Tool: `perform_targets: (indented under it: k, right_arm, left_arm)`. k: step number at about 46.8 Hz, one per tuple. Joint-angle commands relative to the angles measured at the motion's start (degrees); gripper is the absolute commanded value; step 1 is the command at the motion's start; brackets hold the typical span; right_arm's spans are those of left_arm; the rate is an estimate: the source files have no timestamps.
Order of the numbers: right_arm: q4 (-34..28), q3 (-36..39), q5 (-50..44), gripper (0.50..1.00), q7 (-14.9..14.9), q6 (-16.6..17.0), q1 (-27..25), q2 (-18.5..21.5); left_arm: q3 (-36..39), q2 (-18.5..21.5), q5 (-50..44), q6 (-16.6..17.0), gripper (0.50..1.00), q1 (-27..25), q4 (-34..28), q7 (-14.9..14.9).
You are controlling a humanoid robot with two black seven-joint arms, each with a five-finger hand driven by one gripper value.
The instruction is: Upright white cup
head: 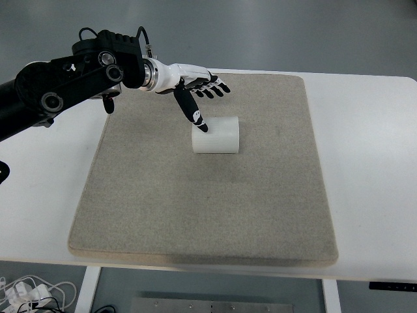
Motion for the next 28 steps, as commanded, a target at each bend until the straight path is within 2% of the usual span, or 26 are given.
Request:
perform_targets:
  k: [1, 7, 28]
  right_arm:
    - [0.0, 0.0, 0.0, 0.952, 0.01, 0.0, 0.0, 0.0]
    - [0.0, 0.0, 0.0, 0.952, 0.01, 0.0, 0.0, 0.0]
    - [0.0, 0.0, 0.0, 0.952, 0.01, 0.0, 0.0, 0.0]
  left_arm:
    - [0.61, -0.11, 0.43, 0.09, 0.992, 0.18, 0.03, 0.05]
    - [3.86, -0.37, 0.69, 0.61, 0.992, -0.43, 0.29, 0.05]
    - [4.13, -4.41, 1.13, 0.88, 0.988, -0.52, 2.05, 0.05]
